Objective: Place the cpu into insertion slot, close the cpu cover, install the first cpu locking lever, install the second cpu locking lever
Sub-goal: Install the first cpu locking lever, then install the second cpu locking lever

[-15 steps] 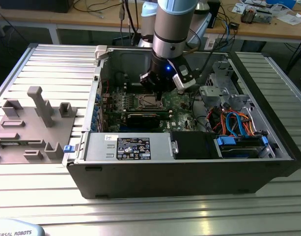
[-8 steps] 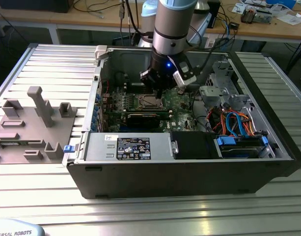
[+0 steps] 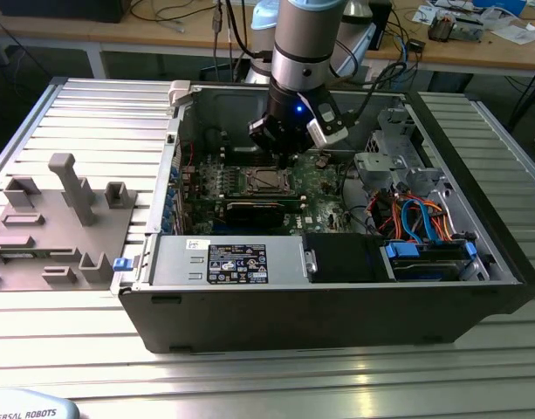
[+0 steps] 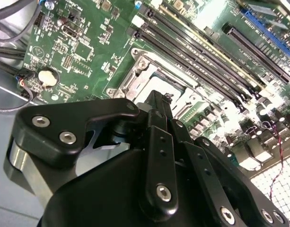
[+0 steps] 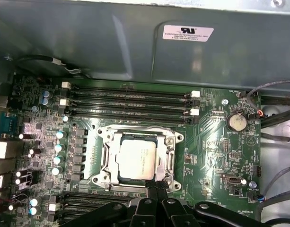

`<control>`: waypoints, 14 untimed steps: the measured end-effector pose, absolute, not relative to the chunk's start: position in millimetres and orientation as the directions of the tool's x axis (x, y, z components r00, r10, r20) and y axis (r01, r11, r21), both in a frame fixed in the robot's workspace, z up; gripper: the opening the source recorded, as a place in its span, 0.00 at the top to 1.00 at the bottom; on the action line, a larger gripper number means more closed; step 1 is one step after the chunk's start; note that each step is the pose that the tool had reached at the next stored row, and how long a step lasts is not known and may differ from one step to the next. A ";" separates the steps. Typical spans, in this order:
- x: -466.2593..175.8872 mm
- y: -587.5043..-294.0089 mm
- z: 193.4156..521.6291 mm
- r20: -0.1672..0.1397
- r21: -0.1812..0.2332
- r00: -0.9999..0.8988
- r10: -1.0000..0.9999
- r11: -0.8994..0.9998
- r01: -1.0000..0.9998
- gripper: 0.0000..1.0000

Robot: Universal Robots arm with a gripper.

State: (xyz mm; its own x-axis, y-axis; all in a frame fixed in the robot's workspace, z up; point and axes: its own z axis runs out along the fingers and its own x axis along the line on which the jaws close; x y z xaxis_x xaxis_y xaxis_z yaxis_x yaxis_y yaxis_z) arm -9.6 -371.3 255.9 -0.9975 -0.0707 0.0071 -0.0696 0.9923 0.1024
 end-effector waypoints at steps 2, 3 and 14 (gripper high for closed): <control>-9.6 -371.3 255.9 0.007 0.103 -0.997 -0.071 0.992 -0.070 0.89; -9.6 -371.2 256.0 0.007 0.103 -0.997 -0.071 0.992 -0.069 0.89; -9.6 -372.8 256.2 0.007 0.103 -0.997 -0.071 0.992 -0.070 0.89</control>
State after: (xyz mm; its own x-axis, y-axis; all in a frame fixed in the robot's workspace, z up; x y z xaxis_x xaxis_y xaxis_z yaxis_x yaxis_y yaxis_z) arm -9.6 -372.8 256.2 -0.9975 -0.0706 0.0069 -0.0695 0.9923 0.1028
